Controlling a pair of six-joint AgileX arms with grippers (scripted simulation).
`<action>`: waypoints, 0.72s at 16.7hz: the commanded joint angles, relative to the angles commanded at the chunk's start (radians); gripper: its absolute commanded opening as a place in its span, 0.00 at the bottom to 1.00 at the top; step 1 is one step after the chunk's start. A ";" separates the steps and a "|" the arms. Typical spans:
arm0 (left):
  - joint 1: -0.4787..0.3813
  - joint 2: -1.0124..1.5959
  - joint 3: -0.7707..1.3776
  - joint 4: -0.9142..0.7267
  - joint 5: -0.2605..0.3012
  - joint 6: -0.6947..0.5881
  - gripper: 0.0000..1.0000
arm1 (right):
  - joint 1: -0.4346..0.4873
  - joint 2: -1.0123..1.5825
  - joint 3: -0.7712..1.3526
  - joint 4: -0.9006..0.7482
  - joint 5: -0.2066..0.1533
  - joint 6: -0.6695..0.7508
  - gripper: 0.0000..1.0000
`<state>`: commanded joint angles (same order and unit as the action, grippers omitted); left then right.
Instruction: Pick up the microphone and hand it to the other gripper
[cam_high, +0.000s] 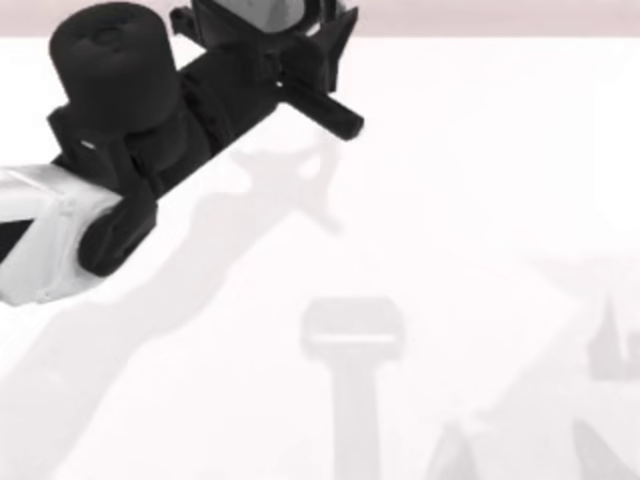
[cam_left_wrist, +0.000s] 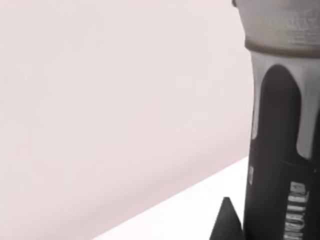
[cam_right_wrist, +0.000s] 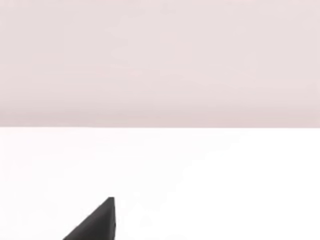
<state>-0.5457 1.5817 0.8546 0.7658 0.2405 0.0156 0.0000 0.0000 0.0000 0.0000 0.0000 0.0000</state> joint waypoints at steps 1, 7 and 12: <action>-0.035 -0.028 -0.021 0.002 -0.036 0.000 0.00 | 0.000 0.000 0.000 0.000 0.000 0.000 1.00; -0.081 -0.071 -0.049 0.005 -0.084 0.000 0.00 | 0.000 0.000 0.000 0.000 0.000 0.000 1.00; -0.085 -0.075 -0.053 0.006 -0.087 0.000 0.00 | 0.000 0.000 0.000 0.000 0.000 0.000 1.00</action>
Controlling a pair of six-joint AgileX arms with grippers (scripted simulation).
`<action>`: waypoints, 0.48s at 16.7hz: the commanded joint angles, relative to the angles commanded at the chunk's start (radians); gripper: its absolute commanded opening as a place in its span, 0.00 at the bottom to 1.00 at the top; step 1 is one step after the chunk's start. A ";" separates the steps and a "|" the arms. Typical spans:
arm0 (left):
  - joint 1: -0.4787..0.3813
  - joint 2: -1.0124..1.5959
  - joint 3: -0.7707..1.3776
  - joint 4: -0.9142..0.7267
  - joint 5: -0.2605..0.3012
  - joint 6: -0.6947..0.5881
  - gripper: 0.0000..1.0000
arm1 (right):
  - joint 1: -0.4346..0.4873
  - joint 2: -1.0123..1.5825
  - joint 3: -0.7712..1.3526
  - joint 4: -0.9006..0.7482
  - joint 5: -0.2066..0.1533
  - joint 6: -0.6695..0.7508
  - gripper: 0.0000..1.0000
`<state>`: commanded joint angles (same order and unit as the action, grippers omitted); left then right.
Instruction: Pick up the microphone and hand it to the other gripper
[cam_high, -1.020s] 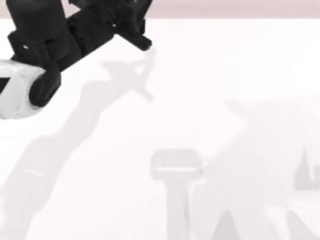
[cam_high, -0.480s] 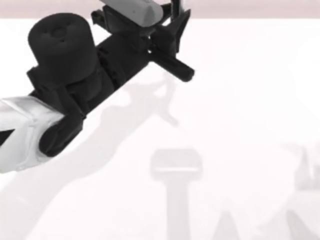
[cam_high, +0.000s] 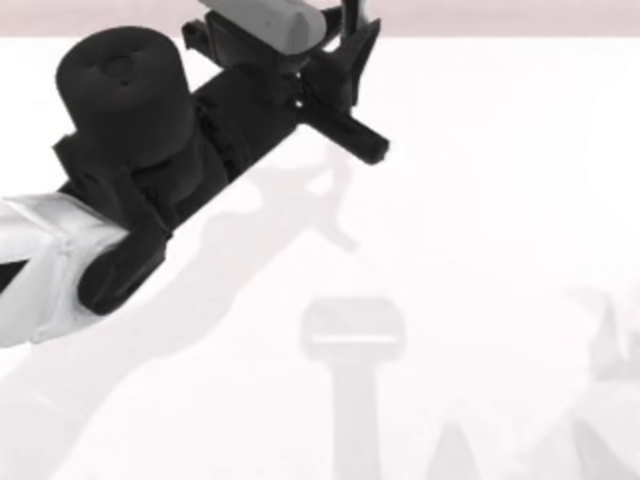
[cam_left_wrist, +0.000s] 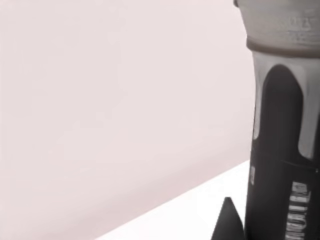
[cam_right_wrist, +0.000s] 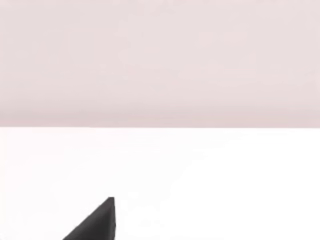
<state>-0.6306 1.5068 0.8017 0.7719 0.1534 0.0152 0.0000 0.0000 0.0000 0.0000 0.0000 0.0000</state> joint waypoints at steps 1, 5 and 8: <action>0.000 0.000 0.000 0.000 0.000 0.000 0.00 | 0.000 0.000 0.000 0.000 0.000 0.000 1.00; 0.000 0.000 0.000 0.000 0.000 0.000 0.00 | 0.026 0.035 0.031 0.017 -0.005 -0.001 1.00; 0.000 0.000 0.000 0.000 0.000 0.000 0.00 | 0.106 0.164 0.131 0.072 -0.020 -0.004 1.00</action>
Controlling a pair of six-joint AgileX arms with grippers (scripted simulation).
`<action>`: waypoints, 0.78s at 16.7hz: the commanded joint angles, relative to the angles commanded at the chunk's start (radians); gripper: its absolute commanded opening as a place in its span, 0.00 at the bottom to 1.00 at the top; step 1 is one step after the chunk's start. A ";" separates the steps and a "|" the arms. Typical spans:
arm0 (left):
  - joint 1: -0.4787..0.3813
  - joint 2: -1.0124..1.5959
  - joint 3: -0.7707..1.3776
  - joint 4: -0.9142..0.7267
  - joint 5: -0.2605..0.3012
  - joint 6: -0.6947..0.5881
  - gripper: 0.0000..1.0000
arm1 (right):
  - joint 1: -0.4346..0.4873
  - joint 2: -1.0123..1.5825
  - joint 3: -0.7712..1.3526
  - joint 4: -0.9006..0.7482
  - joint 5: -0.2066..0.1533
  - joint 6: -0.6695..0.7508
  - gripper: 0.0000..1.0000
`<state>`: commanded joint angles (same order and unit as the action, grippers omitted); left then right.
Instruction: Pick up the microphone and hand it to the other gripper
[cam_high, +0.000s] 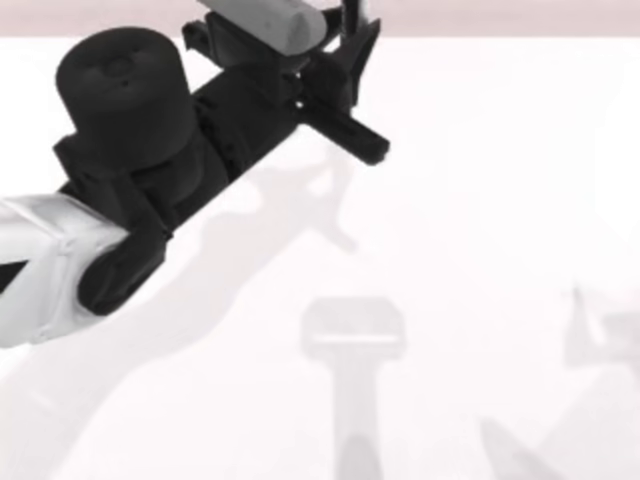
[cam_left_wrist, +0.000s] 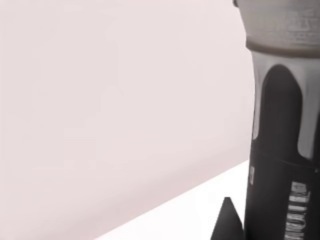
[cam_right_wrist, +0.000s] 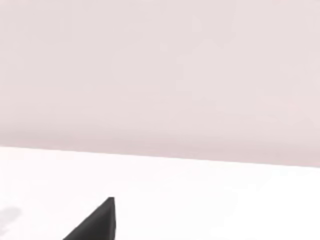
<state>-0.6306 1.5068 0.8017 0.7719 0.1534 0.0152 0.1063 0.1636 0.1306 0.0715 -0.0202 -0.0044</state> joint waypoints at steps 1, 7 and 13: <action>0.000 0.000 0.000 0.000 0.000 0.000 0.00 | 0.035 0.063 0.043 0.023 -0.006 -0.002 1.00; 0.000 0.000 0.000 0.000 0.000 0.000 0.00 | 0.276 0.561 0.327 0.171 -0.050 -0.011 1.00; 0.000 0.000 0.000 0.000 0.000 0.000 0.00 | 0.473 0.923 0.563 0.298 -0.088 -0.019 1.00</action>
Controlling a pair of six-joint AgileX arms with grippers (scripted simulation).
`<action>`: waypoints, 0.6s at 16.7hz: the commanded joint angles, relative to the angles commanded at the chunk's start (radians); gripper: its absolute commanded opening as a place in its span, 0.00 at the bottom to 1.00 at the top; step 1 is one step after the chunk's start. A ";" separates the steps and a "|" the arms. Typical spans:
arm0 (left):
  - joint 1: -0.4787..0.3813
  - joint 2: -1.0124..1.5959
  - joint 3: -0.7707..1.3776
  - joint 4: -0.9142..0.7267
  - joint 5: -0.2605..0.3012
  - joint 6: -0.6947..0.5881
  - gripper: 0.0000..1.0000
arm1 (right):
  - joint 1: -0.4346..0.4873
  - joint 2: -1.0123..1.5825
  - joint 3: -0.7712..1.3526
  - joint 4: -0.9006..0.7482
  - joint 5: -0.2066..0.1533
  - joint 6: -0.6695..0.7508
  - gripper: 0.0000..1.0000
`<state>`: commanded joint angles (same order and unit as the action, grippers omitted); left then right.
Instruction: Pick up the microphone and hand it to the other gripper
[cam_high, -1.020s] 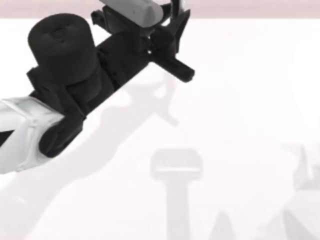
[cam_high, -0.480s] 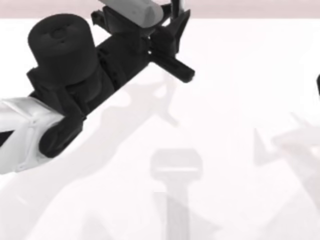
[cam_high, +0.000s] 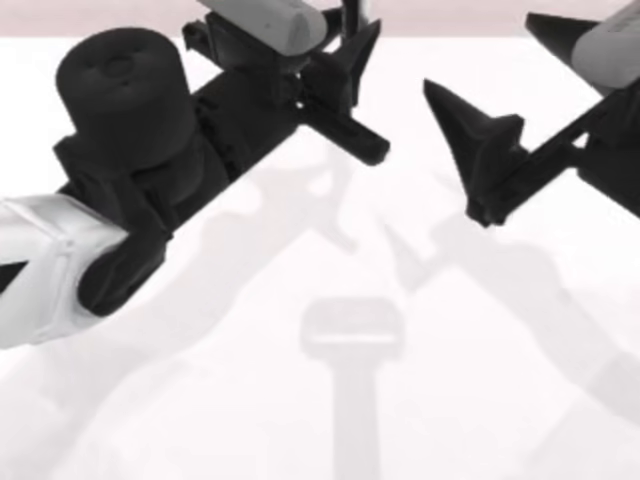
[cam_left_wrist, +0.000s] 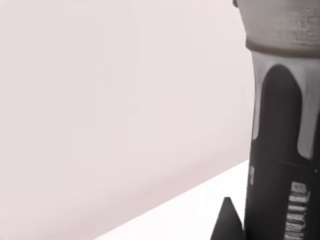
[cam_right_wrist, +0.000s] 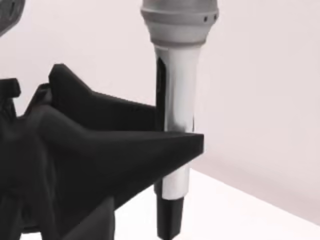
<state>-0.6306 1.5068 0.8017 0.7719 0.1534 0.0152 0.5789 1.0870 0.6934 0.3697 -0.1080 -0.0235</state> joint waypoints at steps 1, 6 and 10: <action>0.000 0.000 0.000 0.000 0.000 0.000 0.00 | 0.020 0.035 0.026 0.015 -0.004 -0.001 1.00; 0.000 0.000 0.000 0.000 0.000 0.000 0.00 | 0.049 0.084 0.063 0.036 -0.009 -0.003 1.00; 0.000 0.000 0.000 0.000 0.000 0.000 0.00 | 0.048 0.097 0.075 0.039 -0.008 -0.003 1.00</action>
<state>-0.6306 1.5068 0.8017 0.7719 0.1534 0.0152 0.6266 1.1840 0.7683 0.4085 -0.1156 -0.0265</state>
